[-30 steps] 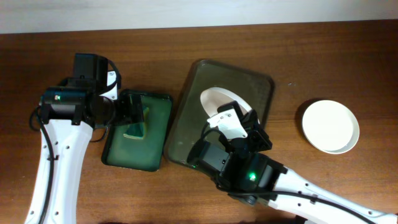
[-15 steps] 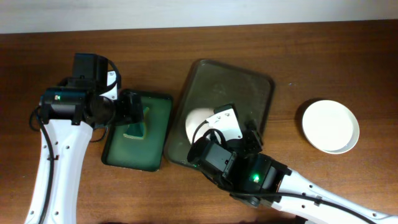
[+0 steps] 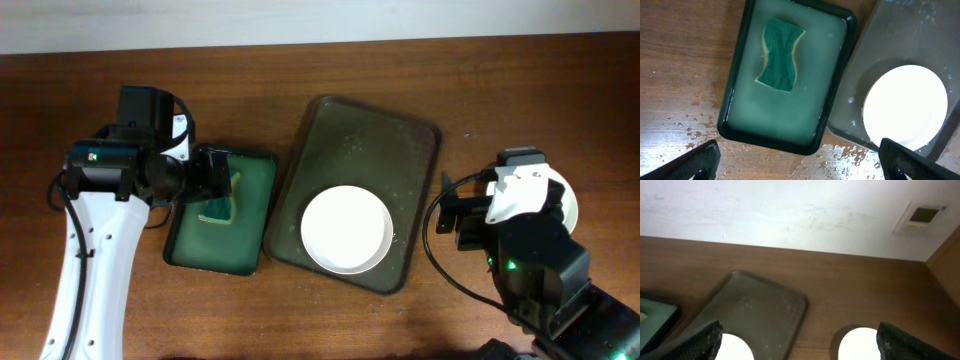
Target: Clean dirty plates on tray and stack at the side
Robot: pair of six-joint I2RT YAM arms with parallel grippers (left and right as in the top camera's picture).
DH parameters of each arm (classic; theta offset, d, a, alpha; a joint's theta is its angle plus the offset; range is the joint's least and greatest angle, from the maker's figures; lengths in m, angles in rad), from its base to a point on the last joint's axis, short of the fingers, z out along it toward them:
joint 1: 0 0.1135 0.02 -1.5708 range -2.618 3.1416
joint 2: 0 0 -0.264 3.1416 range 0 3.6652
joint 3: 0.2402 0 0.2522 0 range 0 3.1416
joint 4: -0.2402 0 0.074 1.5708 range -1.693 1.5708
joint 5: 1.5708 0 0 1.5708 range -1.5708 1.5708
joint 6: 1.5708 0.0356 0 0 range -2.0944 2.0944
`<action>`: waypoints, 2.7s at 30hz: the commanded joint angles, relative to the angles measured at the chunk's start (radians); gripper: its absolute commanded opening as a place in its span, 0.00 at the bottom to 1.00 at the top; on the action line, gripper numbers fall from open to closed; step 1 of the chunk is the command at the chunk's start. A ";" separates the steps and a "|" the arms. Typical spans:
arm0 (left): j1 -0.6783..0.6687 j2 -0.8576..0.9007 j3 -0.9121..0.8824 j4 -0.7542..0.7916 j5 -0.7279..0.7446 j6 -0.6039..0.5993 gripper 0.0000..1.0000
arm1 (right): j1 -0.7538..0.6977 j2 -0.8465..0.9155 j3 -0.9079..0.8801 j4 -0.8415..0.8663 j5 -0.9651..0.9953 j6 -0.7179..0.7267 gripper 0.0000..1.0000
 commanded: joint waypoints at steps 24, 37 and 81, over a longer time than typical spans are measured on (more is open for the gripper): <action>0.002 -0.008 0.003 0.002 0.014 0.009 0.99 | -0.367 1.141 0.012 0.018 -0.993 -0.094 0.04; 0.002 -0.008 0.003 0.002 0.015 0.009 0.99 | -0.368 0.508 0.048 -0.075 -0.012 0.146 0.04; 0.002 -0.008 0.003 0.002 0.015 0.009 0.99 | -1.183 0.616 0.176 -0.229 -1.101 -0.030 0.61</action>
